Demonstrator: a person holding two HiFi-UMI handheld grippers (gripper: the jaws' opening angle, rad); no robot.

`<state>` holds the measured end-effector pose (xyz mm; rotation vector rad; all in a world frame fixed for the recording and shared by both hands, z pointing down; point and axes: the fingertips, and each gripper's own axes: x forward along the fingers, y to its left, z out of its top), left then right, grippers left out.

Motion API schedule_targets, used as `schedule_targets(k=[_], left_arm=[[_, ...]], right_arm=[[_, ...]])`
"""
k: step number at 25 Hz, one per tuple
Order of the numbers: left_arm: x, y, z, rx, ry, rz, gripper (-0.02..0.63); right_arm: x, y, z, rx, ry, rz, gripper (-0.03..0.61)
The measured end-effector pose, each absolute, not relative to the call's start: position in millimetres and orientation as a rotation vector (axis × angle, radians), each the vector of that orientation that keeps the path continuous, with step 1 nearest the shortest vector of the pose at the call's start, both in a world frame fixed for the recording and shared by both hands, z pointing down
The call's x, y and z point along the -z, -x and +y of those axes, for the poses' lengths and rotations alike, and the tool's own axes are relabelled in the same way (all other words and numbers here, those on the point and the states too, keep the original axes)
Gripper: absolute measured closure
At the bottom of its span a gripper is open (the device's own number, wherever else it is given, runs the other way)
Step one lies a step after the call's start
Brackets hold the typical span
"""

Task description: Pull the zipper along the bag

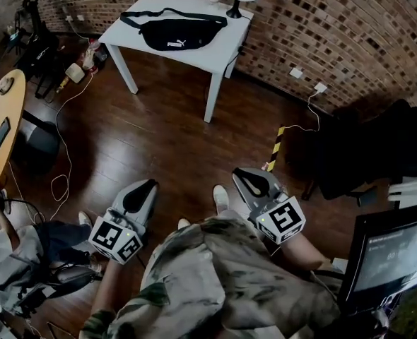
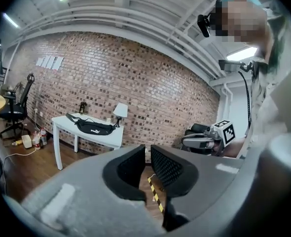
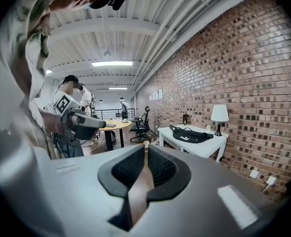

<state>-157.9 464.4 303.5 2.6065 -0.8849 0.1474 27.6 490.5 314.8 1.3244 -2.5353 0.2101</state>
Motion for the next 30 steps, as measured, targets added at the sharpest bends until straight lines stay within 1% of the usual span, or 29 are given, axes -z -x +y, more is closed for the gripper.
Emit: schedule_targets(k=[3, 7, 9, 14, 23, 27, 30], left_arm=[[-301.5, 177.3, 482.9, -0.130, -2.605, -0.861, 0.575], [-301.5, 186.5, 499.3, -0.111, -2.628, -0.813, 0.575], [-303.3, 187.4, 506.9, -0.102, -2.629, -0.798, 0.575], [-307.4, 192.8, 519.0, -0.101, -2.632, -0.777, 0.575], [-319.6, 203.8, 522.1, -0.104, -2.602, -0.804, 0.575], [-334.2, 207.1, 503.7, -0.102, -2.577, -0.821, 0.575], [-346.8, 192.6, 478.7, -0.113, -2.570, -0.813, 0.575]], right_arm=[[-313.8, -2.2, 513.2, -0.210, -1.326, -2.539, 0.549], [-309.4, 22.7, 537.9, -0.223, -1.330, -2.519, 0.555], [-308.3, 30.7, 547.0, -0.225, -1.329, -2.508, 0.568], [-308.2, 40.6, 558.5, -0.191, -1.340, -2.495, 0.569], [-311.9, 46.4, 555.7, -0.186, -1.312, -2.495, 0.571], [-318.3, 39.7, 536.0, -0.190, -1.306, -2.488, 0.571], [-327.0, 24.0, 511.2, -0.195, -1.298, -2.475, 0.571]])
